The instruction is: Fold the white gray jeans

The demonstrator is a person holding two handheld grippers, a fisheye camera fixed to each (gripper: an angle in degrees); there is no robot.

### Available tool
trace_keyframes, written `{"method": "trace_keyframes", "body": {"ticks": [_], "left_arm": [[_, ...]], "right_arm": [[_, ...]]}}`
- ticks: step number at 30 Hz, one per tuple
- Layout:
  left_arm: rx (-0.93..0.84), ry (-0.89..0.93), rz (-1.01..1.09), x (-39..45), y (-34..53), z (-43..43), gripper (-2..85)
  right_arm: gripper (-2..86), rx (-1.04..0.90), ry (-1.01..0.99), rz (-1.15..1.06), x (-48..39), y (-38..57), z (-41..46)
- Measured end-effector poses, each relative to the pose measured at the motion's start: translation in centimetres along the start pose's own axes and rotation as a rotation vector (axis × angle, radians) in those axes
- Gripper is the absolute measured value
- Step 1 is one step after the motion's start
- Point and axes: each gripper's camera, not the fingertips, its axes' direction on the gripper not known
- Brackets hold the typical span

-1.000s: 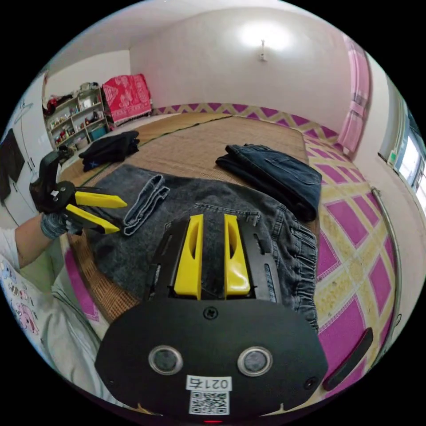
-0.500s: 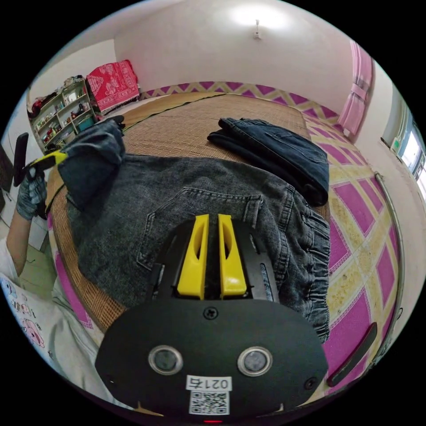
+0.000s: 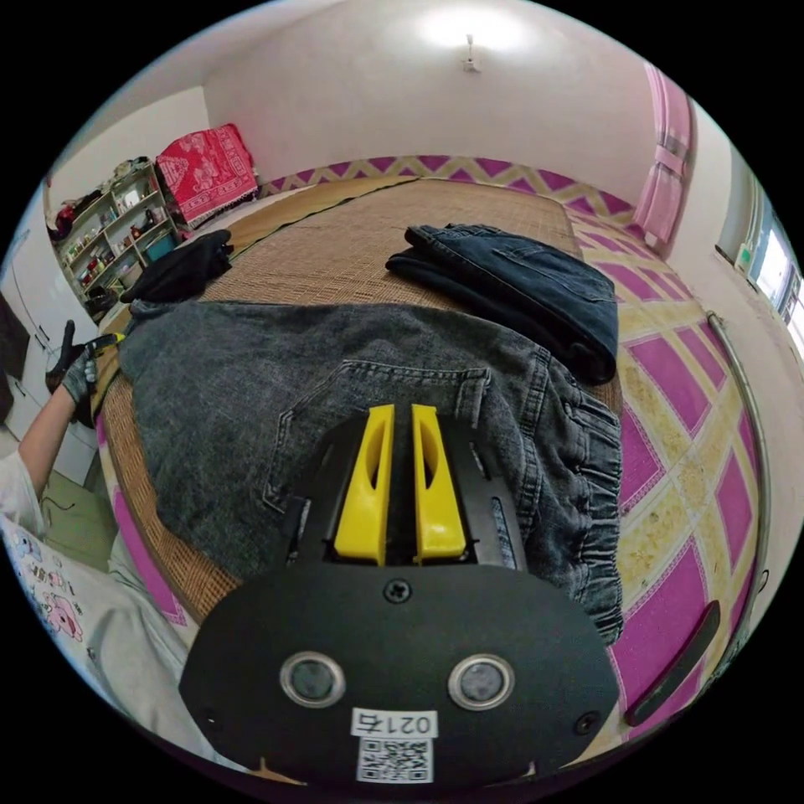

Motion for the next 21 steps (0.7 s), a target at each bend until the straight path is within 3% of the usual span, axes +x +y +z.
{"method": "trace_keyframes", "body": {"ticks": [5,9,11,15,18,21], "left_arm": [[-0.078,-0.075,0.071,-2.4,-4.1,-0.6,4.3],[-0.108,-0.14,0.15,-3.8,-6.1,-0.7,4.3],[-0.111,-0.148,0.158,-4.7,-6.7,-0.5,4.3],[-0.105,-0.136,0.145,-7.4,-7.8,-0.2,4.4],[-0.092,-0.087,0.096,-9.6,-8.8,-0.4,4.4],[-0.091,-0.066,0.079,-11.2,-9.7,-0.7,4.4]], "right_arm": [[6.2,0.07,0.097,-0.118,2.4,-1.1,-4.2],[9.3,-0.084,0.123,-0.046,9.4,-1.4,-5.8],[11.2,-0.089,0.063,0.102,13.7,0.5,-7.7],[13.4,-0.059,-0.239,0.412,22.3,7.7,-10.3],[13.4,-0.052,-0.413,0.5,25.9,10.9,-9.8],[13.1,-0.05,-0.456,0.538,28.1,11.6,-10.0]]}}
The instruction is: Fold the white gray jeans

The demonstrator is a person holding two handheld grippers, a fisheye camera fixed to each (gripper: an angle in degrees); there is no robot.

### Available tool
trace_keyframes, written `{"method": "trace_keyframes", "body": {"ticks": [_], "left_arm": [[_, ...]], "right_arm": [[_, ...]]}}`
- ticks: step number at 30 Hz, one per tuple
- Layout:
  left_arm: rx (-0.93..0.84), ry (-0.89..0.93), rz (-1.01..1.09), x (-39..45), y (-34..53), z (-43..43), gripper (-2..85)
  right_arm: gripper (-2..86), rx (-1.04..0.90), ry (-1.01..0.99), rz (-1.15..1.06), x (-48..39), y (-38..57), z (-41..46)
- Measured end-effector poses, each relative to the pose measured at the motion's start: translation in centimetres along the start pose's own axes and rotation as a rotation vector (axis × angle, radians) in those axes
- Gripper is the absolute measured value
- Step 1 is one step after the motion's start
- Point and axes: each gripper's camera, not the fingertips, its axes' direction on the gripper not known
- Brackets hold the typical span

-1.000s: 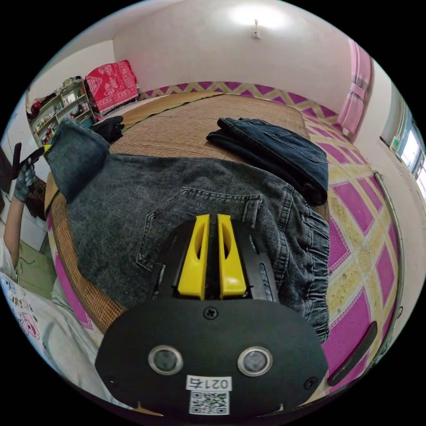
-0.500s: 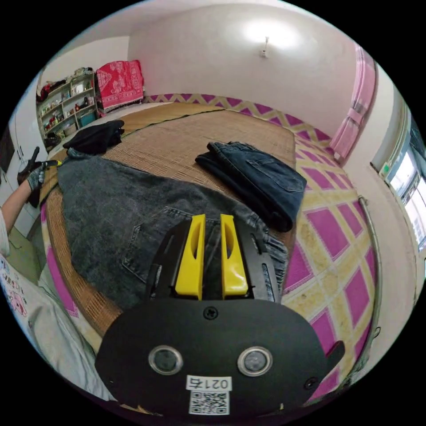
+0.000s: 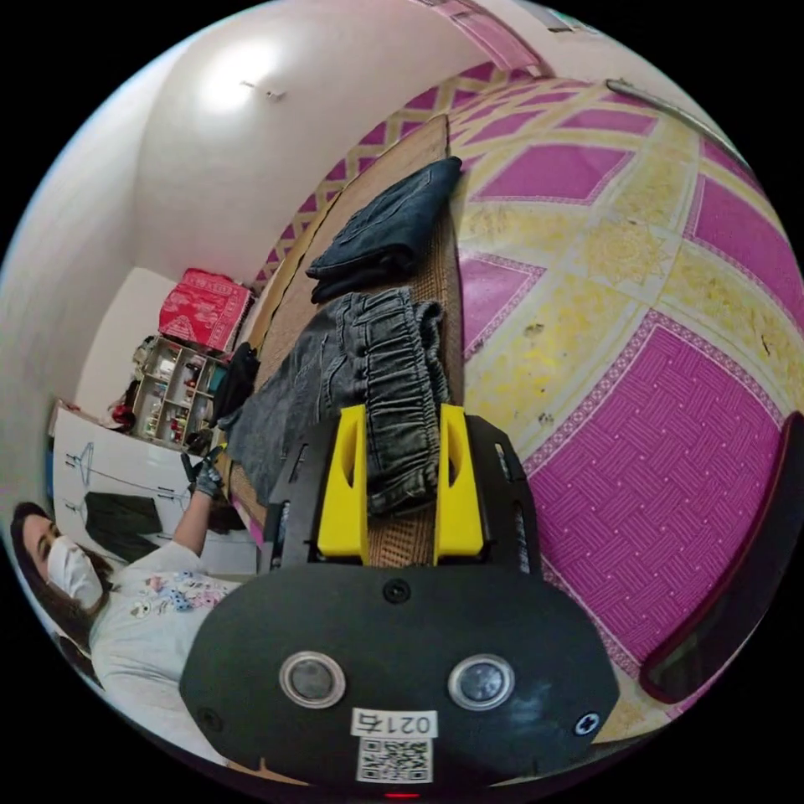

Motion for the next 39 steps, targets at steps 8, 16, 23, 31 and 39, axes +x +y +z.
{"method": "trace_keyframes", "body": {"ticks": [8,16,23,31,39], "left_arm": [[0.006,-0.005,-0.02,-2.2,-1.6,-0.3,4.3],[0.007,0.016,-0.036,-3.5,-2.6,-0.5,4.3],[-0.007,0.022,-0.051,-3.0,-3.1,-0.7,4.3],[-0.098,0.154,0.054,2.4,-3.8,0.6,4.1],[-0.083,0.184,0.03,6.5,-1.2,1.9,1.9]], "right_arm": [[11.7,0.047,0.02,0.083,1.7,3.4,-6.5],[12.5,0.09,-0.294,0.301,4.8,6.1,-5.0],[6.0,0.254,-0.395,0.358,5.3,4.2,-4.2],[5.3,0.289,-0.239,0.255,3.3,4.0,-11.2],[7.4,0.399,-0.055,0.324,2.7,9.9,-12.8]]}}
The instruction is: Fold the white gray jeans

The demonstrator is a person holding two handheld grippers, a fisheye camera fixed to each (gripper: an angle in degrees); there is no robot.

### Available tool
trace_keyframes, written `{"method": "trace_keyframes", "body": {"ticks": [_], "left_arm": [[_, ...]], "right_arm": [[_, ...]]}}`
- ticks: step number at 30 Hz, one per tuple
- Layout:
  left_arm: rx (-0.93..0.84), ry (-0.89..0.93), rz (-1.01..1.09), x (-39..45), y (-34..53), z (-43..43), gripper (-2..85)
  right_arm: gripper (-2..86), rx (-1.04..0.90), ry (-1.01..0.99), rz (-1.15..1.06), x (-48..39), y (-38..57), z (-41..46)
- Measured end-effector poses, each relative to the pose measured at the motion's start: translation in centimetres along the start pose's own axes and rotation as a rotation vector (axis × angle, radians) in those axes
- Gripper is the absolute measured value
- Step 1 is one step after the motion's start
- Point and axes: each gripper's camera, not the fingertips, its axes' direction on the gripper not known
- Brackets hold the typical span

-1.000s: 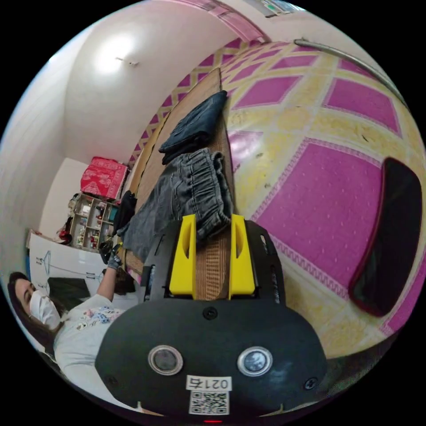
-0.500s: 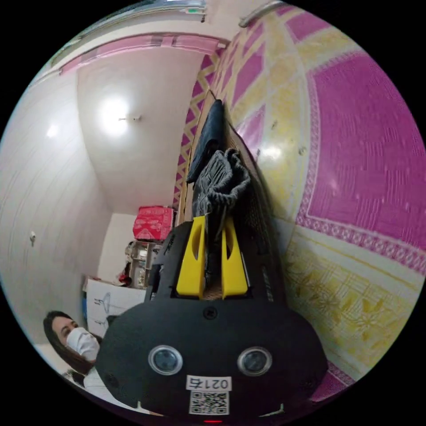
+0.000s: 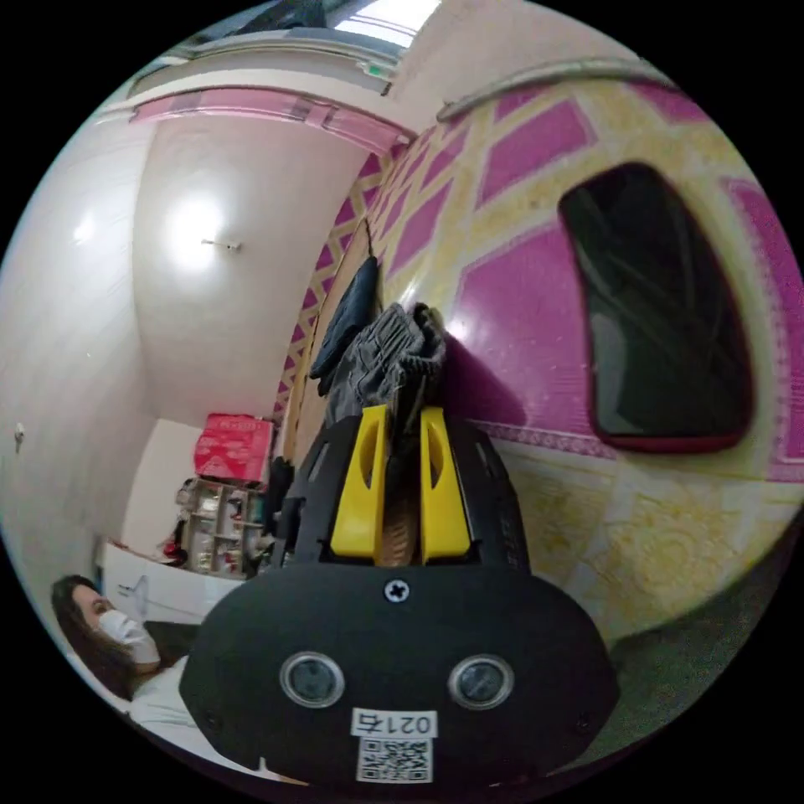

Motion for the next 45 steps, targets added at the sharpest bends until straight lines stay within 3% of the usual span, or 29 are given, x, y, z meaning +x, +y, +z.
{"method": "trace_keyframes", "body": {"ticks": [3,6,12,16,20,24,29,33,37,41,45], "left_arm": [[0.134,-0.031,-0.053,-0.1,1.8,-3.1,-0.4],[0.23,0.046,0.098,4.4,2.8,-4.9,-0.2],[0.061,0.031,0.583,21.6,2.6,2.6,7.4],[-0.038,0.008,0.727,28.1,2.0,8.3,11.0],[-0.183,-0.079,0.856,31.4,2.0,13.2,12.1],[-0.246,-0.131,0.938,32.7,3.6,15.1,12.1],[-0.206,-0.135,0.948,34.1,5.0,14.7,10.2],[-0.252,-0.131,0.983,35.4,6.0,14.4,2.0],[-0.22,-0.123,0.998,36.0,6.9,12.3,-0.5],[-0.042,-0.025,0.974,35.9,9.2,4.7,-0.9],[0.122,0.083,0.971,34.8,15.6,-6.2,-0.9]], "right_arm": [[8.2,0.122,0.232,-0.269,-7.0,1.8,-1.5],[8.9,0.026,0.215,-0.631,-14.2,2.3,2.8],[11.4,-0.23,0.408,-1.107,-23.1,1.2,17.9],[11.6,-0.439,0.492,-1.269,-25.4,-0.9,25.4],[10.2,-0.644,0.514,-1.357,-26.1,-1.3,29.5],[3.3,-0.76,0.427,-1.427,-26.8,-0.5,30.5],[0.1,-0.653,0.364,-1.446,-27.5,0.3,28.2],[-0.4,-0.609,0.332,-1.434,-27.7,1.4,26.3],[-0.5,-0.56,0.293,-1.421,-28.0,2.6,23.8],[-0.3,-0.507,0.184,-1.437,-28.7,4.9,18.5],[-0.3,-0.37,0.035,-1.488,-28.6,11.1,7.7]]}}
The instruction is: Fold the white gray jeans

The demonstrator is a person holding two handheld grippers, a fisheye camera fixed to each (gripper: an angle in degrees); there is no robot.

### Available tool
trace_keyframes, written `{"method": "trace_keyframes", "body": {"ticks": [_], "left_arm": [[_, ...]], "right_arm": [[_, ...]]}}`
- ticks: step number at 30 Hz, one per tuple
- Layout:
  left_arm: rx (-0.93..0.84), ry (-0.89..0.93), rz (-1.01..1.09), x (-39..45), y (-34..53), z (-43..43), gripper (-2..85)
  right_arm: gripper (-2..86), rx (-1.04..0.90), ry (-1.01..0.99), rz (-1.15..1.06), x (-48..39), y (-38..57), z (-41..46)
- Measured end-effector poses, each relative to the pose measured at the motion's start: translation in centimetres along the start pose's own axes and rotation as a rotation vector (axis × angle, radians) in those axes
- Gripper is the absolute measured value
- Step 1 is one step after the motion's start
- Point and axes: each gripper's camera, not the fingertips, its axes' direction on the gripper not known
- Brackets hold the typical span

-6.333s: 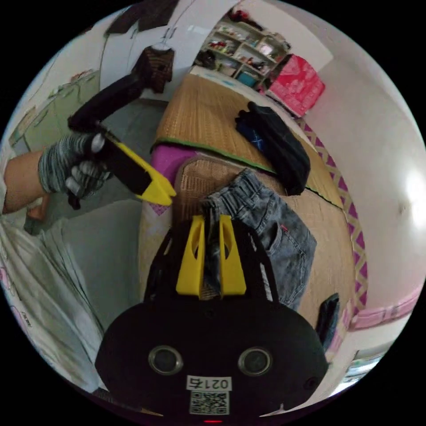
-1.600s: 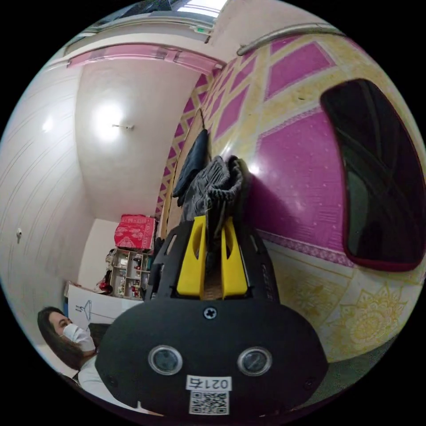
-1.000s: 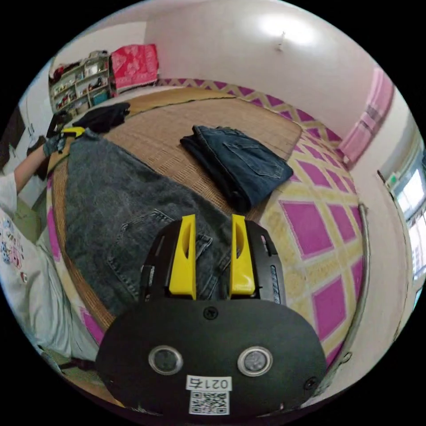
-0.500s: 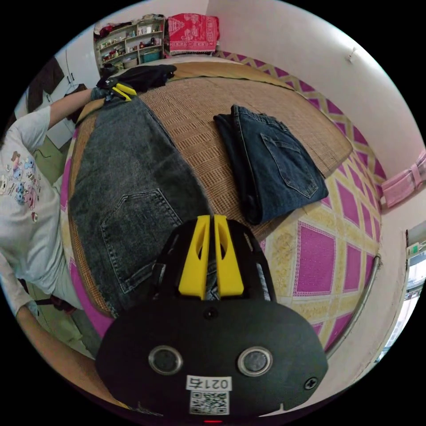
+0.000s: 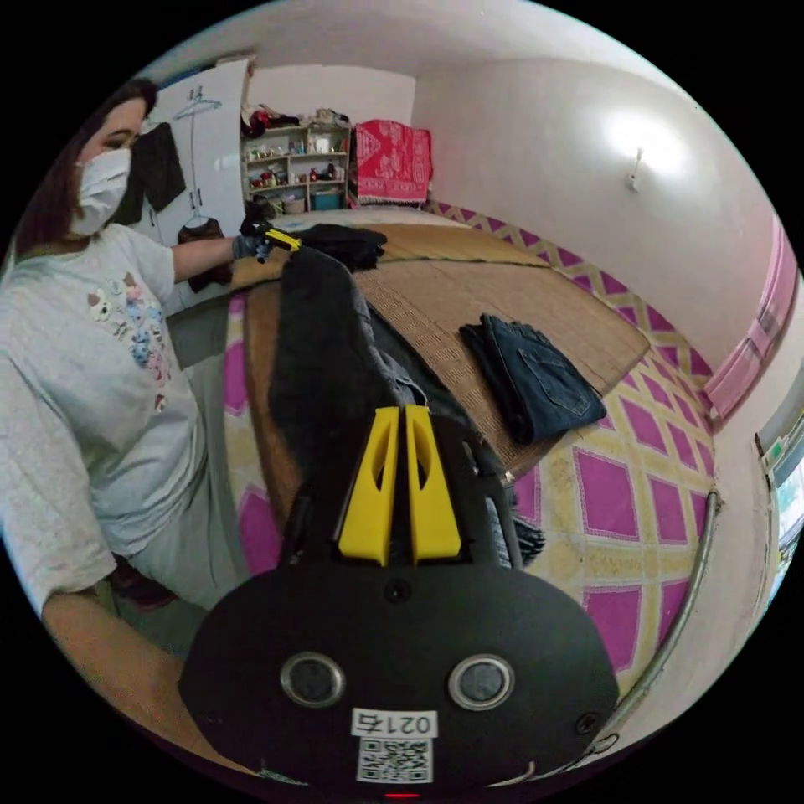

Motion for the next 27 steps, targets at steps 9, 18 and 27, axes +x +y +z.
{"method": "trace_keyframes", "body": {"ticks": [9,18,27], "left_arm": [[-0.057,0.068,-0.164,8.9,13.6,-8.0,-0.9],[0.045,0.098,-0.373,5.9,18.3,-13.3,-0.1],[-0.129,-0.336,-0.729,-4.8,18.7,-11.7,4.2]], "right_arm": [[-0.6,-0.08,-0.085,0.066,-15.4,11.5,-2.1],[4.1,-0.188,-0.18,0.241,-15.1,15.8,-0.6],[1.9,-0.06,0.065,0.367,-9.8,14.1,2.5]]}}
